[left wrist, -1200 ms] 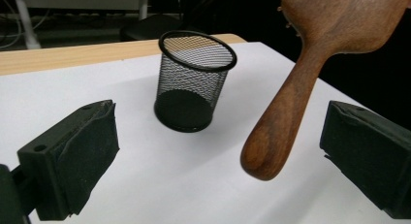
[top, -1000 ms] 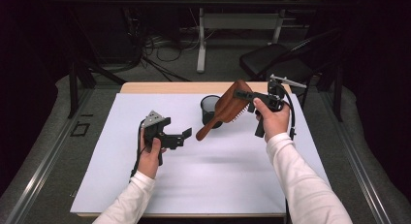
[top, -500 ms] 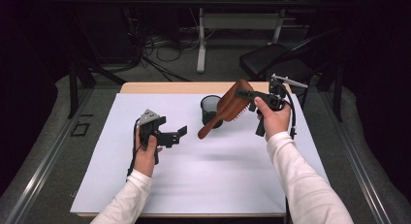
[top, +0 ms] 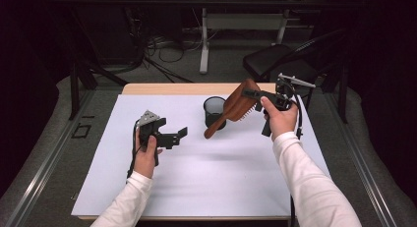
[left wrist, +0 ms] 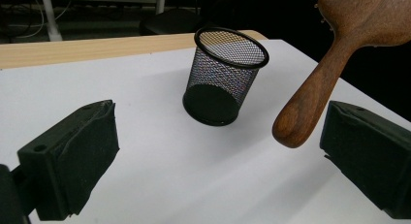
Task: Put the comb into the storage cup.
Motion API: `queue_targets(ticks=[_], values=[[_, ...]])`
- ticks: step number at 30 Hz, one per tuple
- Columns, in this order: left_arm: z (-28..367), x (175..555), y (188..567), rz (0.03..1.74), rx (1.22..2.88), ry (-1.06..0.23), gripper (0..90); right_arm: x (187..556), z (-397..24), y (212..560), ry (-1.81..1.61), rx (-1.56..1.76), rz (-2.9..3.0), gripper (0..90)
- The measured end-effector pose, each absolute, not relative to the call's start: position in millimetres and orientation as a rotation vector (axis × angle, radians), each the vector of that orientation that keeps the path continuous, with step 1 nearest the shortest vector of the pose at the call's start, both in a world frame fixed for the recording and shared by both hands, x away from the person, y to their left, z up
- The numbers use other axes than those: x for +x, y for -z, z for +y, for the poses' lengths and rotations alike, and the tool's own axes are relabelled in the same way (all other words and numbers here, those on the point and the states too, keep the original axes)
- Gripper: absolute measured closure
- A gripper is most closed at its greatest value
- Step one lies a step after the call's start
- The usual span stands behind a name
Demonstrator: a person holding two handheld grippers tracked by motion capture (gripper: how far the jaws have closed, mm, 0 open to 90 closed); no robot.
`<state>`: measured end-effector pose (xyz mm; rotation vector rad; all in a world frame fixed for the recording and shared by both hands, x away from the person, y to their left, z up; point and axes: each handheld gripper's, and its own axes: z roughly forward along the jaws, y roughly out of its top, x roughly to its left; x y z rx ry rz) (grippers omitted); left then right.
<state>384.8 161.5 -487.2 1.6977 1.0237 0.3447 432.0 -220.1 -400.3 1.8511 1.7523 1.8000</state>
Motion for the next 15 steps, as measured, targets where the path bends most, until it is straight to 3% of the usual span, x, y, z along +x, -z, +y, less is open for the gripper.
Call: queue_targets(ticks=[15], values=[[163.0,385.8,488.0,1.032,1.701,-0.341,0.4,434.9,-228.6,383.9,-1.782,1.844,1.697,50.8]])
